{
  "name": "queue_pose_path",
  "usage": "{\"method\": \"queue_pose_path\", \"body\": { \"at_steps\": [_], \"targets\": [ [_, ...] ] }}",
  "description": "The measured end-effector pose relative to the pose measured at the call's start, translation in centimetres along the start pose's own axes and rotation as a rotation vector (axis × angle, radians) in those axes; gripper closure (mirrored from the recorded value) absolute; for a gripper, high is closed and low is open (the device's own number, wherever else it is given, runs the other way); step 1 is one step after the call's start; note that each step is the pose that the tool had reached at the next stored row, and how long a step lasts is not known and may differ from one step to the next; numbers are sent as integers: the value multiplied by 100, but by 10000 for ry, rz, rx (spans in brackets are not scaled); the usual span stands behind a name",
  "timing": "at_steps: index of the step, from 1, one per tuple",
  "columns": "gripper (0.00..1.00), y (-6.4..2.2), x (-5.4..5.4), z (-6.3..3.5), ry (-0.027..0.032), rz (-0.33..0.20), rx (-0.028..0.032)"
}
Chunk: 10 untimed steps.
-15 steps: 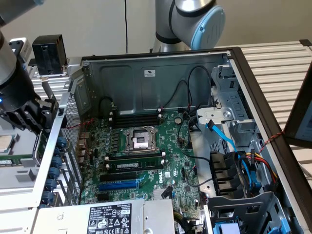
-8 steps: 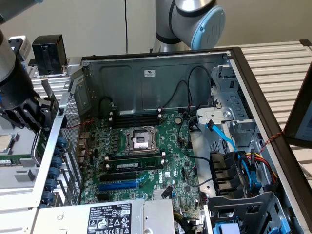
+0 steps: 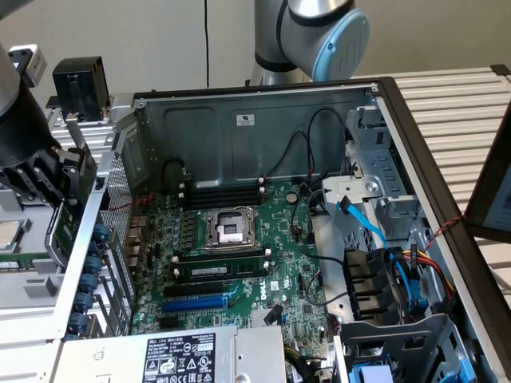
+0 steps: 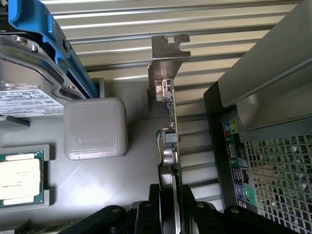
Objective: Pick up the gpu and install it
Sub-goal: 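Pick up the gpu and move the gpu toward the slot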
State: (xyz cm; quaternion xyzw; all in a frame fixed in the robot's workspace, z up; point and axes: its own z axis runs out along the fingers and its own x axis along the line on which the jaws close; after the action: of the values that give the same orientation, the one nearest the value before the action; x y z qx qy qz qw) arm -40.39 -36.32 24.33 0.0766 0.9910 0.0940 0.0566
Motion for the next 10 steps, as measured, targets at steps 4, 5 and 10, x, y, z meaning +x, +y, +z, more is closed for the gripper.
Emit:
{"method": "queue_pose_path", "body": {
  "at_steps": [4, 5, 10],
  "targets": [
    [71, 16, -7, -83, 0, -1, 0],
    [71, 19, -9, -102, 0, -2, 0],
    [71, 25, -10, -129, 2, 0, 0]
  ]
}}
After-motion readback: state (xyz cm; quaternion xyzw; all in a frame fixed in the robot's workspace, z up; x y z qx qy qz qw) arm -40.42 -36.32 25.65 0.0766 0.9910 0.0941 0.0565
